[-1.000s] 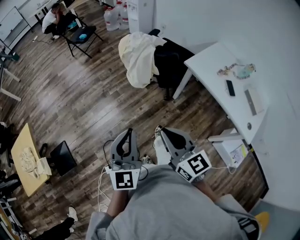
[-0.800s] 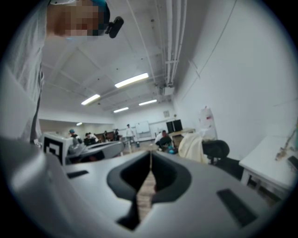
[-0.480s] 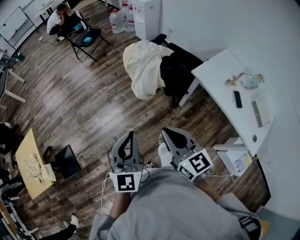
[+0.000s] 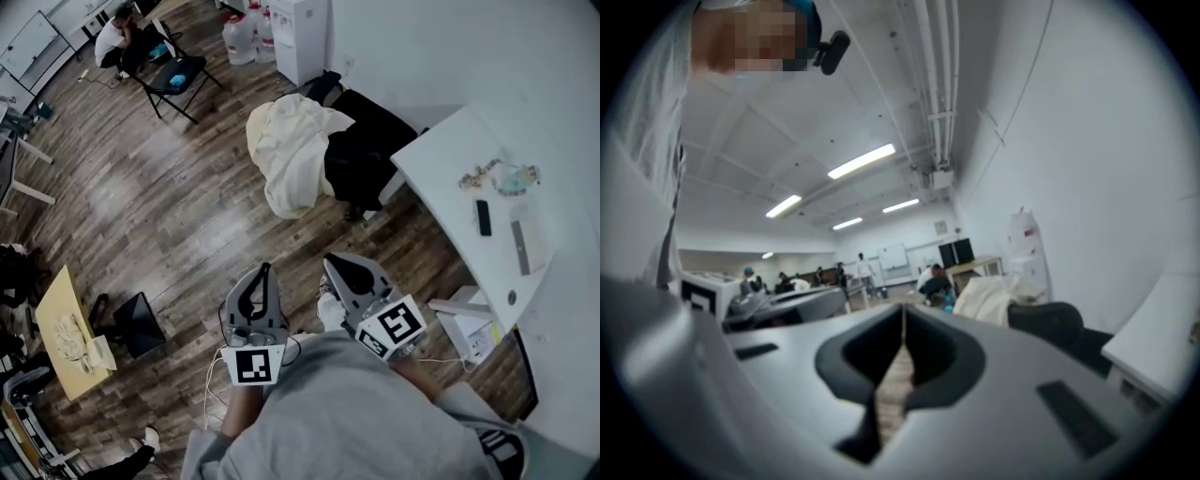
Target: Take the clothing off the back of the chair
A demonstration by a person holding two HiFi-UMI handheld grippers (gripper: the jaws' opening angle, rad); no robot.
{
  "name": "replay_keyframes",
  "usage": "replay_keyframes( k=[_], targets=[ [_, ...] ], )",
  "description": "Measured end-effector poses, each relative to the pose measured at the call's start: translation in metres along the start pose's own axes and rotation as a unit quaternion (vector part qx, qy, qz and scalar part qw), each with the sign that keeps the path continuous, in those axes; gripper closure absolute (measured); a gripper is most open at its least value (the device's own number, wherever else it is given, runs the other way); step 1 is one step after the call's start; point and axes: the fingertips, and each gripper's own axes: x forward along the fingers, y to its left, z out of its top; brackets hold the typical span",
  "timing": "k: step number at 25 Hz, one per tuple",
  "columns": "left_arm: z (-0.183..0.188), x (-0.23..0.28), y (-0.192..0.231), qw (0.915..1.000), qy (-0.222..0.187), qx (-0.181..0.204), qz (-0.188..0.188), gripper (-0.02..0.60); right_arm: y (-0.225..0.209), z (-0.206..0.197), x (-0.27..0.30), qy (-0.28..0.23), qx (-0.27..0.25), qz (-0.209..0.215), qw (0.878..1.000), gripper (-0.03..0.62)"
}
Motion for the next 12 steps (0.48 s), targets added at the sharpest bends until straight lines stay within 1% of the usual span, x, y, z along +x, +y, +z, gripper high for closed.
replay_keyframes(
  k=[3,9,12],
  targets=[
    [0.0,0.021,0.0,1.0,0.004,0.005,0.006,0.547,-0.019,0.007,0.011,0.0,0.001,0.009,1.0,0.56],
    [0.003,0.069,0.0,0.9996,0.001,0.01,0.026,0.546,-0.062,0.021,0.032,0.001,-0.005,0.03,1.0,0.56],
    [0.002,0.09,-0.005,0.9994,-0.001,0.015,0.03,0.546,-0.082,0.028,0.039,0.001,-0.012,0.042,0.999,0.56]
  ],
)
